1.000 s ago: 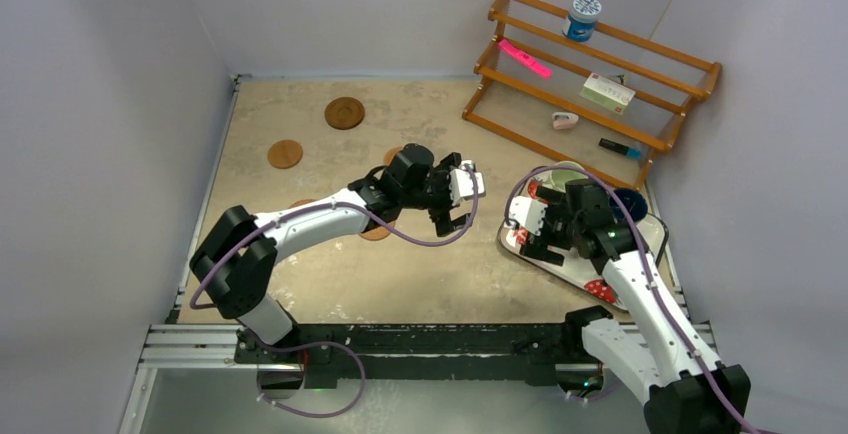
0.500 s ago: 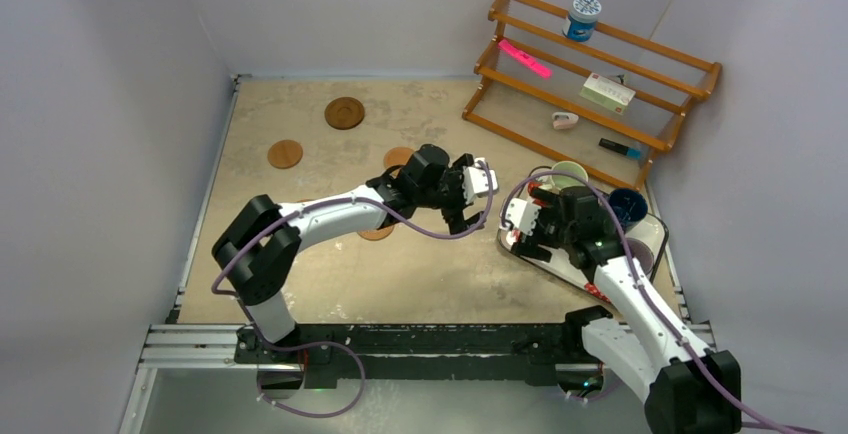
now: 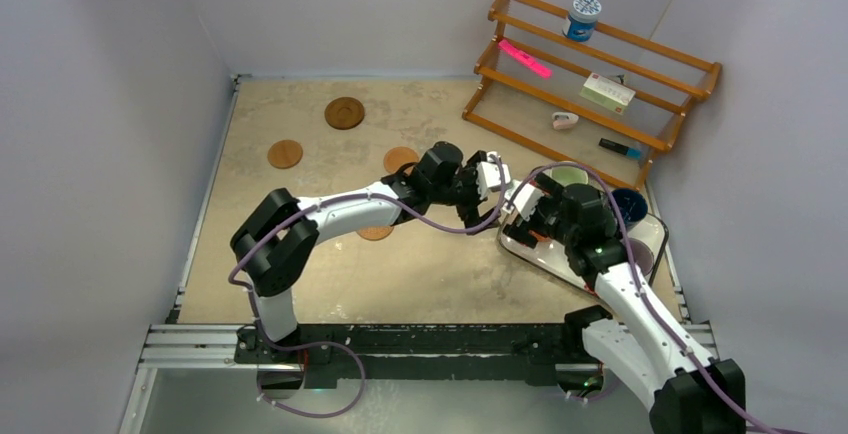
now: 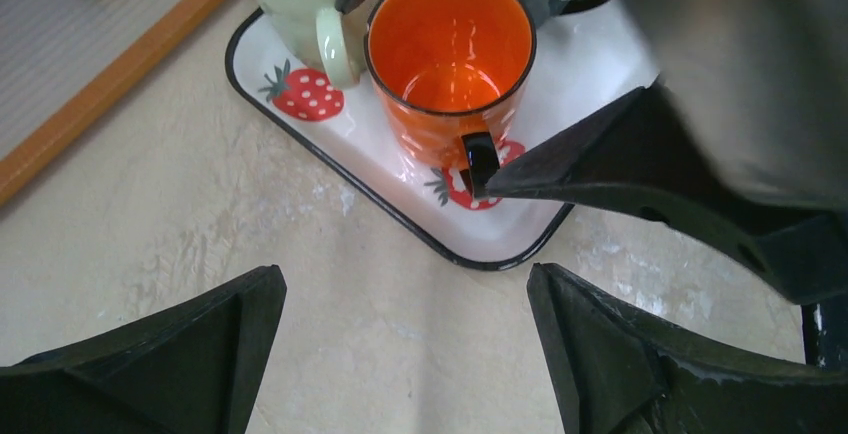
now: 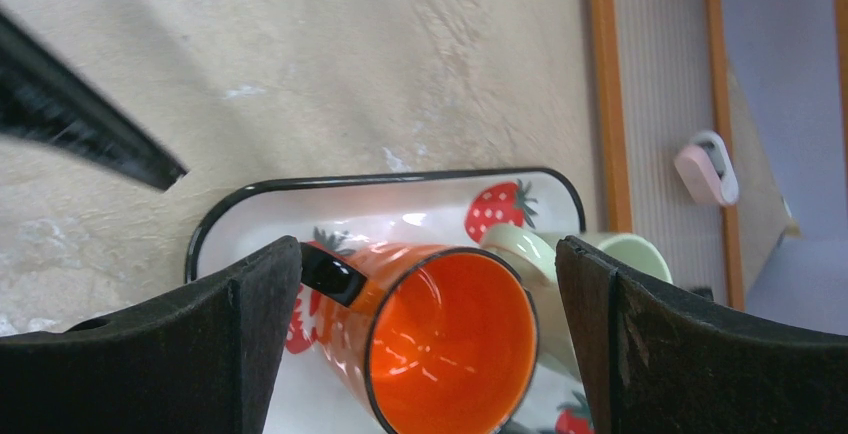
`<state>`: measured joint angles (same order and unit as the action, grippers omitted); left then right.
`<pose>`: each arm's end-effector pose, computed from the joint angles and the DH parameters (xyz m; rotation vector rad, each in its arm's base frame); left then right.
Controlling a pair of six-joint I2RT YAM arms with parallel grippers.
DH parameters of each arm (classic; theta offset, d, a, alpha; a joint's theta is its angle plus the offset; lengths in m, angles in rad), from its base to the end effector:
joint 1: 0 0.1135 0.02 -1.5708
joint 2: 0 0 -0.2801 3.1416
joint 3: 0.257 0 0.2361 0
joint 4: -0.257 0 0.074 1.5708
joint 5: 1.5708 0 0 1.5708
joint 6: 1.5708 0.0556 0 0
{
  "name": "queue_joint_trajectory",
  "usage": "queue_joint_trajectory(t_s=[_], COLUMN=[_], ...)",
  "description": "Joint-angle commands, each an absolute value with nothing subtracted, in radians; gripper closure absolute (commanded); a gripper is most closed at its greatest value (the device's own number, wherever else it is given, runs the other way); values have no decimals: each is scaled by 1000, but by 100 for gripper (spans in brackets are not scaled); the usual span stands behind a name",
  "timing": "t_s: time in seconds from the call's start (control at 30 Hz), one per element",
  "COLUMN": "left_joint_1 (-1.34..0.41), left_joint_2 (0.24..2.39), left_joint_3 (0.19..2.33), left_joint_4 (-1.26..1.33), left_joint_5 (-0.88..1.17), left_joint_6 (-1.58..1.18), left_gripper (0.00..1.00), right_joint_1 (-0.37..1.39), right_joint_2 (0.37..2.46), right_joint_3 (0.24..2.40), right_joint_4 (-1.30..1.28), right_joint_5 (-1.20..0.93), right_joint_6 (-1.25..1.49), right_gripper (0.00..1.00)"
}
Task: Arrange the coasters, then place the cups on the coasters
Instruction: Pick up the cup from the tray.
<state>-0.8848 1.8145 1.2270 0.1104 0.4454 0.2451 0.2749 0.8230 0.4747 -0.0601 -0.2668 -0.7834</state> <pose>0.2483 -0.3411 0.2517 1.3597 1.6079 -0.8478 0.1710 0.0635 0.2467 -1.1368 1.6023 -0.0692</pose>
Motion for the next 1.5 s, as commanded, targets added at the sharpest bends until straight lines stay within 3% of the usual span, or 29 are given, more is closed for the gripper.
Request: queue_joint_trajectory(t_s=[0.0,0.27,0.53,0.93,1.47], left_joint_1=[-927,-970,-1001,-1026,-1032], left_joint_2=[1844,1845,1941,2032,2106], left_joint_3=[1274,1300,1402,1486,1662], left_joint_4=[84,32,-68,-107,-247], left_joint_5=[466,442,426,389,409], left_joint_6=[237,312,361,364,391], left_gripper=[0,0,0,0,0], right_joint_1=[274,190,-91,-98,-106], right_joint_2=[811,836,900,1019,931], right_joint_3=[595,632,702,695,685], right_joint_4=[-56,-117,-201,-232,-187], right_joint_5=[-109,97,-41,-11,37], right_joint_6=[-651,-506,-452,-464,-440], right_gripper=[1,1,1,1,1])
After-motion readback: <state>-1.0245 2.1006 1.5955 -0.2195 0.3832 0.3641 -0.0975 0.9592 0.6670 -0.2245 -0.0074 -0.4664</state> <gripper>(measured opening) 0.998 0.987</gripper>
